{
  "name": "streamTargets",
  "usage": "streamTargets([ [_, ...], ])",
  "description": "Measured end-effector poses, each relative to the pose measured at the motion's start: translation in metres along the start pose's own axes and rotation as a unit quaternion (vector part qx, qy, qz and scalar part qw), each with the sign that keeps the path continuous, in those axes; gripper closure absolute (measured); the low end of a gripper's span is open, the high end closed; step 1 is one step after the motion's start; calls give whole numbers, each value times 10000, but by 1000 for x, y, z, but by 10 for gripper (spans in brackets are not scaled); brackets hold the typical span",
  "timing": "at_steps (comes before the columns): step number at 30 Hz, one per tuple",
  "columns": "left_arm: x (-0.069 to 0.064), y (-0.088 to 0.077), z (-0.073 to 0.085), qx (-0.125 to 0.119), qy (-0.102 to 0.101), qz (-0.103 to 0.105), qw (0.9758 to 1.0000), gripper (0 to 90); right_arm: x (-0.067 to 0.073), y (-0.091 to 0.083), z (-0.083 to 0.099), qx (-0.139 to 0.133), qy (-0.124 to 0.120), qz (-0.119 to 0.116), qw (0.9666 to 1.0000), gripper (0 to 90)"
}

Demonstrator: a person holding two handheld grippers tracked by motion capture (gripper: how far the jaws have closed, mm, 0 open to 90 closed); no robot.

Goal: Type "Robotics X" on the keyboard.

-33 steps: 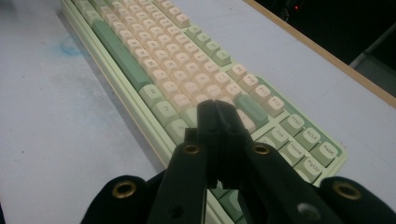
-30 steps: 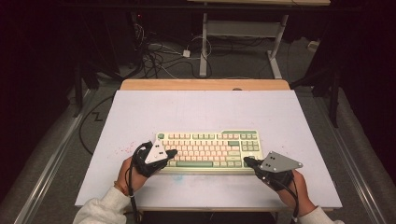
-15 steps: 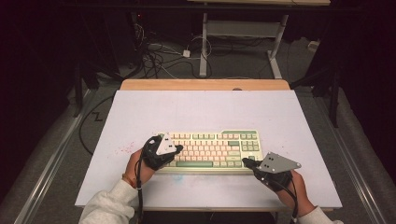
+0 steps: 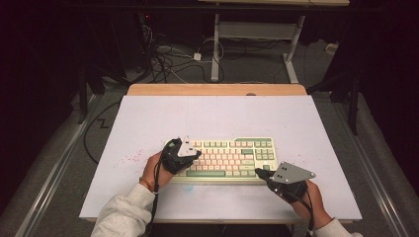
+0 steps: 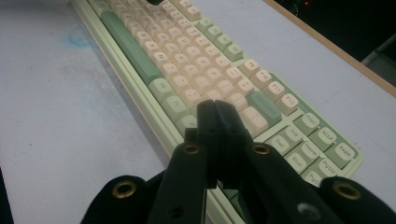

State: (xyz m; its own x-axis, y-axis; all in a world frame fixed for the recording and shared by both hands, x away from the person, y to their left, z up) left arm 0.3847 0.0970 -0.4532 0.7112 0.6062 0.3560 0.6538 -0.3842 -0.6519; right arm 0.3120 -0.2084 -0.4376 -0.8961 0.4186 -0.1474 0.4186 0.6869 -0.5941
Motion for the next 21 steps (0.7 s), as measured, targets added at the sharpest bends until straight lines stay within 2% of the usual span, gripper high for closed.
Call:
streamTargets([
  [12,-1,14,-4,253,35,-11,9997,874,1,2,1,54,-14,-41,10000,900],
  [21,-1,18,-5,282,17,39,9996,874,1,2,1,79,-31,-46,10000,900],
])
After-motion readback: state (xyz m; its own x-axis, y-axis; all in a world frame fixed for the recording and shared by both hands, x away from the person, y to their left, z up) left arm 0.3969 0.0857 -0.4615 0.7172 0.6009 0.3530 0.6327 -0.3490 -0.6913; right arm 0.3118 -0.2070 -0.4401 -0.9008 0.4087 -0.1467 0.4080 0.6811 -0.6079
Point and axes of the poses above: each handheld gripper's, and its own axes: y roughly forward along the jaws, z roughly out of its underside, x roughly to its left, the point moved 2 cm from there along y, roughly forward along the jaws, and after that the axes turned 13 degrees about -z, right-handed, at the moved point
